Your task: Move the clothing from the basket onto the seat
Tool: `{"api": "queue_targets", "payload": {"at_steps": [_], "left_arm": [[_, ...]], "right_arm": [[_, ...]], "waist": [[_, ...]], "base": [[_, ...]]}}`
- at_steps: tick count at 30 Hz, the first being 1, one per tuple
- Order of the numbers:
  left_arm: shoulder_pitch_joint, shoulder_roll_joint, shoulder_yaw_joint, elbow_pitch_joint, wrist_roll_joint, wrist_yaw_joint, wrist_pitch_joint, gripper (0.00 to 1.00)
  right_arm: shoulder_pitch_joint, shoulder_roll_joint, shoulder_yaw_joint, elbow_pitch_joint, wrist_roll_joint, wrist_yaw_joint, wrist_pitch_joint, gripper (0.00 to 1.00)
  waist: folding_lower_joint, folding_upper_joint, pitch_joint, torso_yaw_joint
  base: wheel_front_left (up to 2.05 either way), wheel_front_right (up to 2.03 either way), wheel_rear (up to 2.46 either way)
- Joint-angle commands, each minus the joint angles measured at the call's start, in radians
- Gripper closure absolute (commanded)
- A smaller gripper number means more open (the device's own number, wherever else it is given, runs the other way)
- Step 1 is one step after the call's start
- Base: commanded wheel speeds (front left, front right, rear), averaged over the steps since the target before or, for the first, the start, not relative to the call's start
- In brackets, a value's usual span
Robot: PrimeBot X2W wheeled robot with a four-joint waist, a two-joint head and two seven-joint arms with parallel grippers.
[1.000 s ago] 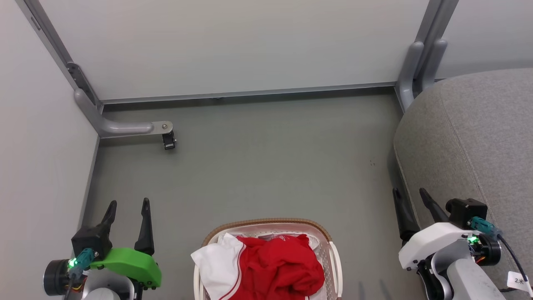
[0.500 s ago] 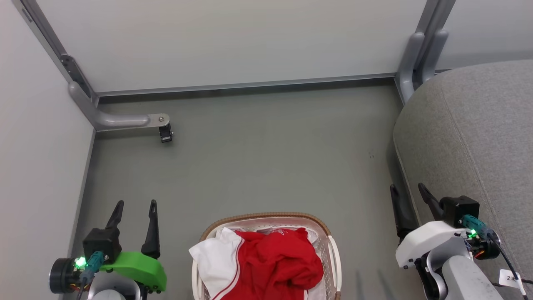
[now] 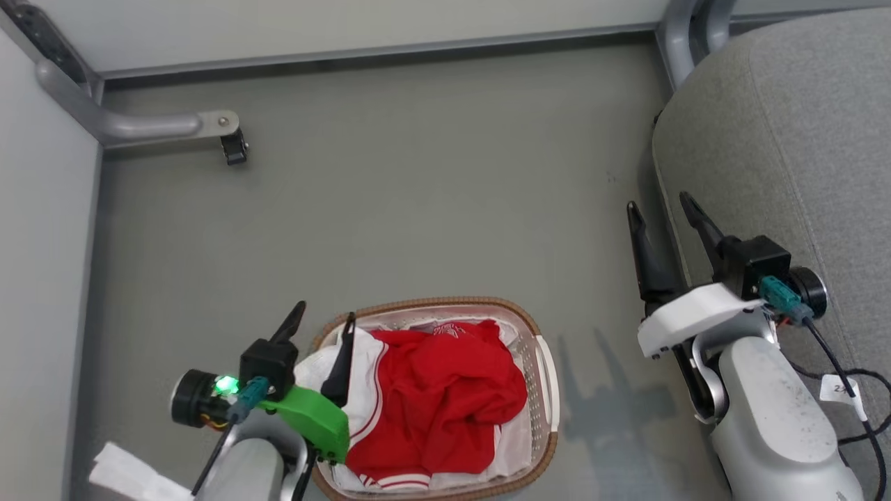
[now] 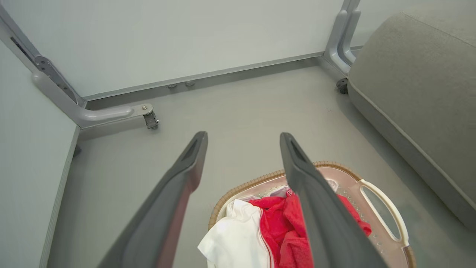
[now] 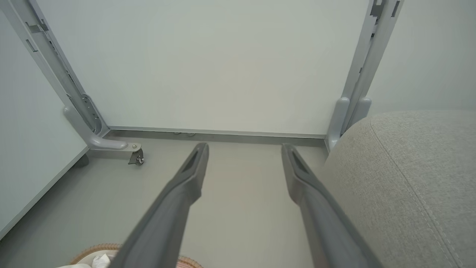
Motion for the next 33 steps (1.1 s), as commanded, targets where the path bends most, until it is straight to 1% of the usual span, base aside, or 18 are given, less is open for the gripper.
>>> {"api": "queue_targets", "payload": {"at_steps": [1, 5, 8, 13, 17, 22, 27, 33], "left_arm": [[-0.041, 0.000, -0.039, 0.021, -0.018, -0.004, -0.009, 0.00], [-0.116, 0.016, -0.159, 0.086, -0.115, -0.004, -0.008, 0.00], [-0.181, 0.039, -0.248, 0.147, -0.178, -0.004, -0.007, 0.00], [-0.285, 0.061, -0.379, 0.250, -0.254, -0.004, -0.007, 0.00], [-0.361, 0.068, -0.478, 0.323, -0.325, -0.004, -0.007, 0.00], [-0.433, 0.056, -0.597, 0.409, -0.403, -0.004, -0.006, 0.00], [-0.495, 0.060, -0.687, 0.485, -0.468, -0.004, 0.003, 0.00], [-0.567, 0.072, -0.759, 0.588, -0.472, -0.004, 0.014, 0.00]], "right_arm": [[-0.027, -0.001, 0.005, -0.011, -0.020, -0.001, -0.006, 0.00], [-0.073, 0.003, 0.010, -0.045, -0.017, -0.001, -0.006, 0.00], [-0.103, 0.005, 0.020, -0.069, -0.011, -0.001, -0.006, 0.00], [-0.146, 0.005, 0.049, -0.123, 0.031, -0.001, -0.006, 0.00], [-0.176, 0.005, 0.079, -0.158, 0.034, -0.001, -0.006, 0.00], [-0.195, 0.005, 0.093, -0.179, 0.035, -0.001, -0.006, 0.00], [-0.203, 0.005, 0.102, -0.195, 0.044, -0.001, -0.006, 0.00], [-0.201, 0.005, 0.110, -0.217, 0.060, -0.001, -0.006, 0.00]], "waist": [[0.0000, 0.0000, 0.138, -0.057], [0.0000, 0.0000, 0.214, -0.082], [0.0000, 0.0000, 0.269, -0.103], [0.0000, 0.0000, 0.352, -0.136], [0.0000, 0.0000, 0.418, -0.166], [0.0000, 0.0000, 0.474, -0.196], [0.0000, 0.0000, 0.530, -0.224], [0.0000, 0.0000, 0.586, -0.251]], "base": [[0.00, 0.00, 0.00], [0.00, 0.00, 0.00], [0.00, 0.00, 0.00], [0.00, 0.00, 0.00], [0.00, 0.00, 0.00], [0.00, 0.00, 0.00], [0.00, 0.00, 0.00], [0.00, 0.00, 0.00]]}}
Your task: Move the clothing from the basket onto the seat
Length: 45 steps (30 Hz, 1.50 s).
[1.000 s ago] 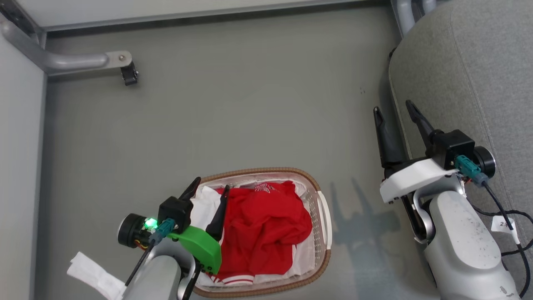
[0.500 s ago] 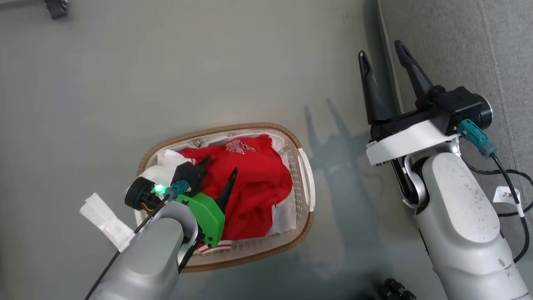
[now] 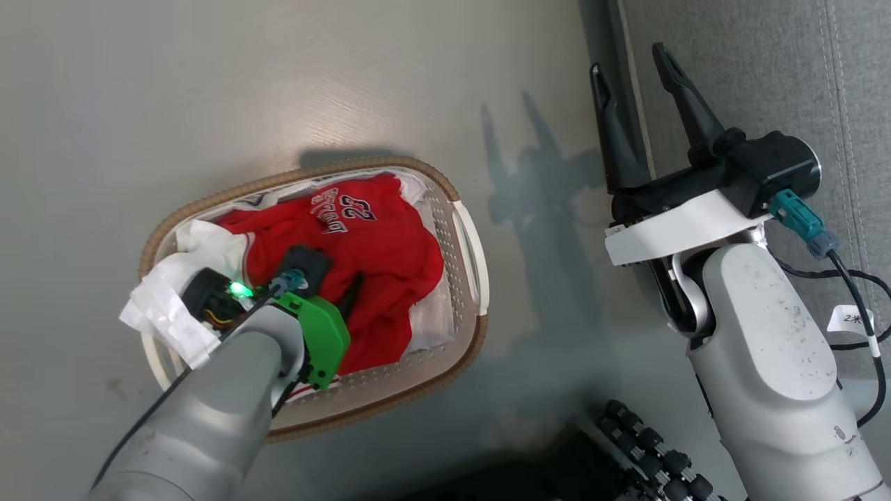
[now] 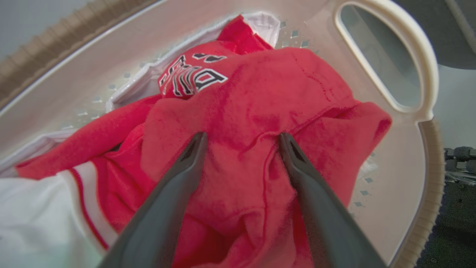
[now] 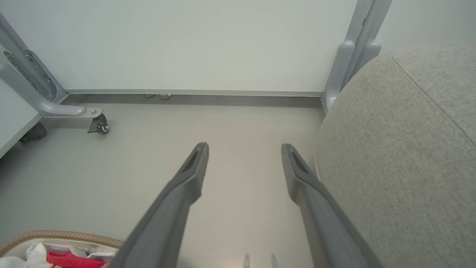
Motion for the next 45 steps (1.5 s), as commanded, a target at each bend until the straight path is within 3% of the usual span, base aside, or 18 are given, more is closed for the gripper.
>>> {"api": "queue_targets", "payload": {"at_steps": [1, 7, 13, 14, 15, 23, 33, 45], "left_arm": [[-0.032, 0.011, -0.008, 0.022, 0.013, -0.003, -0.001, 0.00], [-0.070, 0.003, -0.037, 0.113, 0.034, 0.016, 0.016, 0.00], [-0.061, 0.009, -0.058, 0.145, 0.039, 0.044, 0.113, 0.00], [-0.062, 0.009, -0.059, 0.146, 0.035, 0.045, 0.120, 0.62], [-0.062, 0.009, -0.058, 0.147, 0.033, 0.047, 0.125, 1.00], [-0.035, -0.019, -0.035, 0.144, -0.003, 0.029, 0.080, 1.00], [0.016, -0.060, -0.003, 0.064, -0.046, 0.005, -0.023, 1.00], [0.183, -0.019, 0.195, -0.235, 0.040, 0.014, -0.022, 1.00]], "right_arm": [[-0.010, -0.001, 0.001, -0.008, 0.008, -0.001, -0.005, 0.00], [-0.010, -0.001, 0.001, -0.017, 0.018, -0.001, -0.005, 0.00], [-0.015, -0.001, 0.006, -0.015, 0.032, -0.001, -0.005, 0.00], [-0.015, -0.001, 0.008, -0.014, 0.033, -0.001, -0.005, 0.00], [-0.015, -0.001, 0.009, -0.012, 0.033, -0.001, -0.005, 0.00], [-0.005, -0.002, 0.001, 0.016, 0.020, -0.001, -0.005, 0.00], [0.048, -0.002, -0.001, 0.092, 0.005, -0.001, -0.005, 0.00], [0.121, -0.002, 0.018, 0.180, 0.032, -0.001, -0.005, 0.00]], "waist": [[-0.0002, 0.0000, 0.056, -0.044], [-0.0002, 0.0000, 0.089, -0.053], [-0.0002, 0.0000, 0.097, -0.052], [-0.0002, 0.0000, 0.096, -0.051], [-0.0002, 0.0000, 0.094, -0.049], [-0.0002, 0.0000, 0.029, -0.015], [-0.0002, 0.0000, -0.151, 0.070], [-0.0002, 0.0000, -0.362, 0.151]], "base": [[0.00, 0.00, 0.00], [0.00, 0.00, 0.00], [0.00, 0.00, 0.00], [0.00, 0.00, 0.00], [0.00, 0.00, 0.00], [0.00, 0.00, 0.00], [0.00, 0.00, 0.00], [0.00, 0.00, 0.00]]}}
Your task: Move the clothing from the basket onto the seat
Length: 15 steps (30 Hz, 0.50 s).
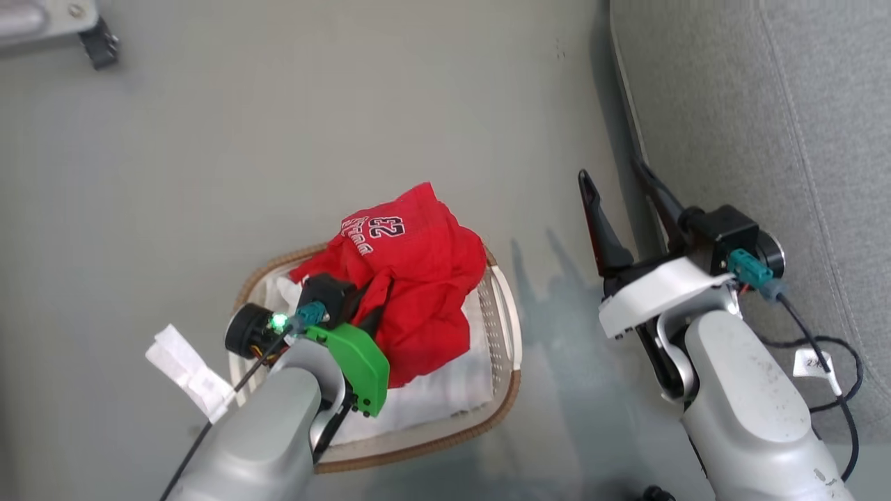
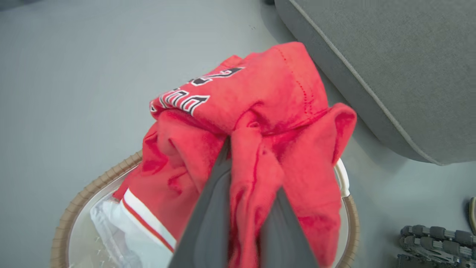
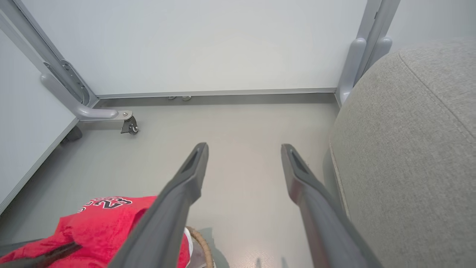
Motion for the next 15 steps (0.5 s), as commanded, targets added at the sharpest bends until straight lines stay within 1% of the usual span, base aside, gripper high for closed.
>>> {"api": "queue_targets", "payload": {"at_steps": [1, 9, 15], "left_arm": [[0.036, 0.005, 0.018, -0.018, 0.016, -0.001, -0.004, 1.00], [0.158, -0.006, 0.169, -0.153, 0.093, -0.010, -0.004, 1.00], [0.220, -0.024, 0.252, -0.246, 0.145, -0.015, -0.004, 1.00]], "right_arm": [[0.026, -0.004, 0.000, 0.010, 0.004, -0.001, -0.005, 0.00], [0.090, -0.004, -0.003, 0.046, 0.007, -0.001, -0.005, 0.00], [0.151, -0.004, -0.001, 0.070, 0.004, -0.001, -0.005, 0.00]], "waist": [[0.0001, 0.0000, -0.113, 0.066], [0.0001, 0.0000, -0.230, 0.090], [0.0001, 0.0000, -0.317, 0.108]], "base": [[0.00, 0.00, 0.00], [0.00, 0.00, 0.00], [0.00, 0.00, 0.00]]}}
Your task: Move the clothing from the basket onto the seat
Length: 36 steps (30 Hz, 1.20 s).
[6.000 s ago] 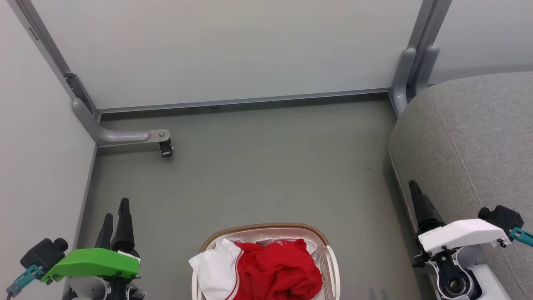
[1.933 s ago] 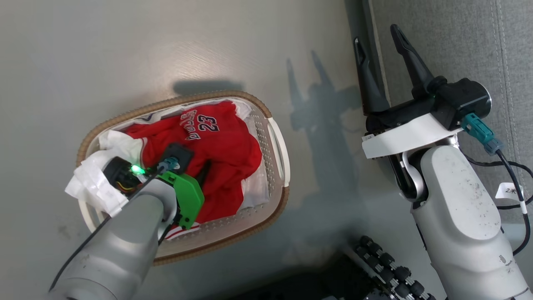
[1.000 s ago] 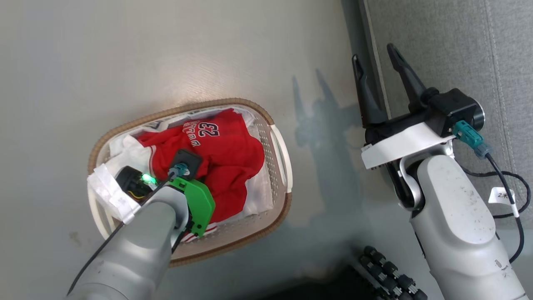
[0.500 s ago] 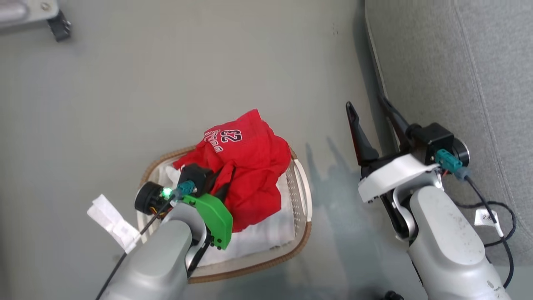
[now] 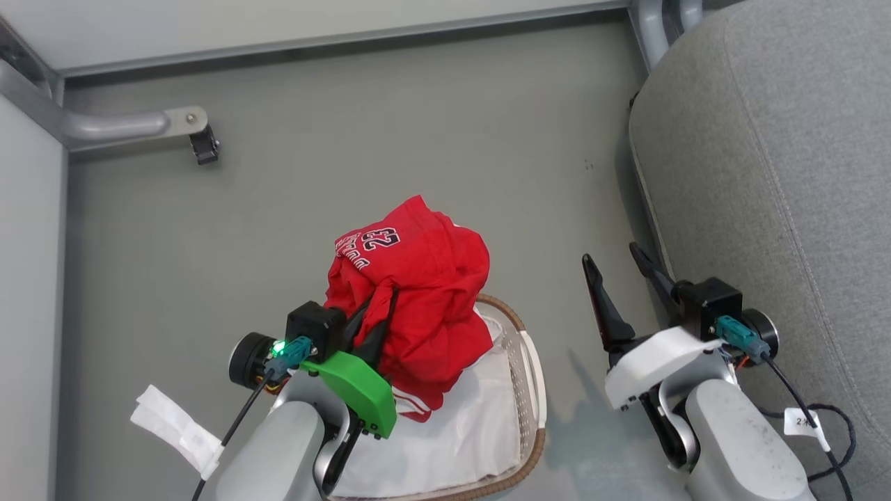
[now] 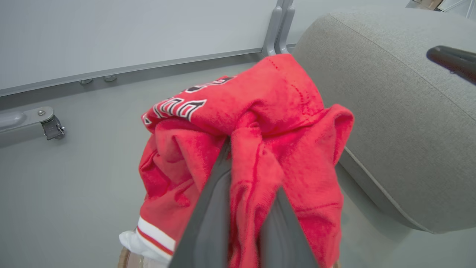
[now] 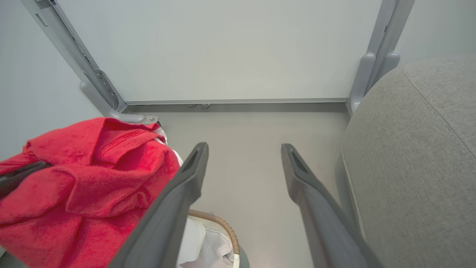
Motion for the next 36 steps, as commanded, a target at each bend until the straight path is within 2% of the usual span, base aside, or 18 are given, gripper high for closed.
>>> {"api": "queue_targets", "payload": {"at_steps": [1, 16, 28, 32, 36], "left_arm": [[0.026, -0.005, 0.018, -0.021, 0.010, -0.003, -0.004, 1.00], [0.095, -0.035, 0.104, -0.239, 0.036, -0.005, -0.004, 1.00], [0.056, -0.041, 0.120, -0.316, 0.032, -0.005, -0.004, 1.00], [0.051, -0.043, 0.116, -0.321, 0.030, -0.005, -0.004, 1.00], [0.048, -0.044, 0.117, -0.316, 0.028, -0.005, -0.004, 1.00]], "right_arm": [[0.028, -0.004, 0.001, 0.009, 0.003, -0.001, -0.005, 0.00], [0.148, -0.004, 0.006, 0.031, 0.032, -0.001, -0.005, 0.00], [0.170, -0.004, 0.027, 0.021, 0.024, -0.001, -0.005, 0.00], [0.135, -0.009, 0.091, -0.034, 0.003, -0.001, -0.005, 0.00], [0.083, -0.036, 0.214, -0.097, -0.004, -0.001, -0.005, 0.00]], "waist": [[0.0001, 0.0000, -0.088, 0.035], [0.0001, 0.0000, -0.253, 0.056], [0.0001, 0.0000, -0.272, 0.052], [0.0001, 0.0000, -0.269, 0.051], [0.0001, 0.0000, -0.263, 0.050]], "base": [[0.00, 0.00, 0.00], [0.00, 0.00, 0.00], [0.00, 0.00, 0.00], [0.00, 0.00, 0.00], [0.00, 0.00, 0.00]]}}
